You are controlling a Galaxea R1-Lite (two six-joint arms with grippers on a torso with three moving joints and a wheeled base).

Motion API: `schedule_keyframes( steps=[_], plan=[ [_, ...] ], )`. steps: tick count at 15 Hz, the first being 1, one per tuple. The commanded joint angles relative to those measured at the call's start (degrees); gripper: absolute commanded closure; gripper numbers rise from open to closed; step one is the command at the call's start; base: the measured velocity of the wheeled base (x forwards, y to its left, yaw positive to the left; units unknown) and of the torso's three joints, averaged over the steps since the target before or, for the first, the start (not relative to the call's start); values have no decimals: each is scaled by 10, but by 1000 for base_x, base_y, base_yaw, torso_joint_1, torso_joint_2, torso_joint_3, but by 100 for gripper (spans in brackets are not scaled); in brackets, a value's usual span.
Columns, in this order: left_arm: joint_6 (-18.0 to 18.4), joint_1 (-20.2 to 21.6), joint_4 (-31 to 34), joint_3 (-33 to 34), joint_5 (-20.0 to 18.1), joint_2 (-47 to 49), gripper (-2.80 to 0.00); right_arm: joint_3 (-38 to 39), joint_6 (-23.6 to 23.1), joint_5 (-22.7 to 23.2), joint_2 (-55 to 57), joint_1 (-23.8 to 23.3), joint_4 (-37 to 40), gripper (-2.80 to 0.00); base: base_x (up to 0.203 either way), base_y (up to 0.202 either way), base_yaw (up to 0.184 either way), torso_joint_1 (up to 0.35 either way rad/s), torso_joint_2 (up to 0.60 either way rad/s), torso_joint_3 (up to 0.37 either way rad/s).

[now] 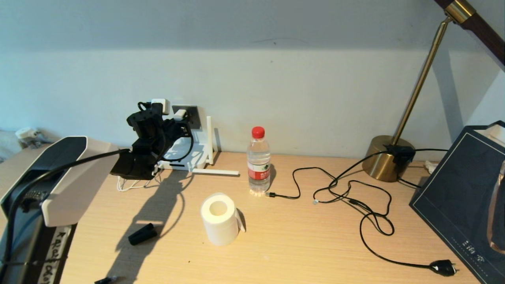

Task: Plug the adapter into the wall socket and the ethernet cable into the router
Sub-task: Plug plug into socket

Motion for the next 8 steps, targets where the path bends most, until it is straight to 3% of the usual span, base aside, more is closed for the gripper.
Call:
schedule_keyframes(
  steps=[1,2,3,8],
  plan=[
    [-1,0,-1,-1,-1,5,0,0,0,0,1,0,0,0,0,0,0,0,0,0],
    [-1,0,-1,-2,-1,3,0,0,0,0,1,0,0,0,0,0,0,0,0,0],
    [0,-1,-2,-3,0,2,-280,0,0,0,1,0,0,0,0,0,0,0,0,0],
    [0,-4,-2,1,0,-7,-280,0,0,0,1,0,0,0,0,0,0,0,0,0]
  ],
)
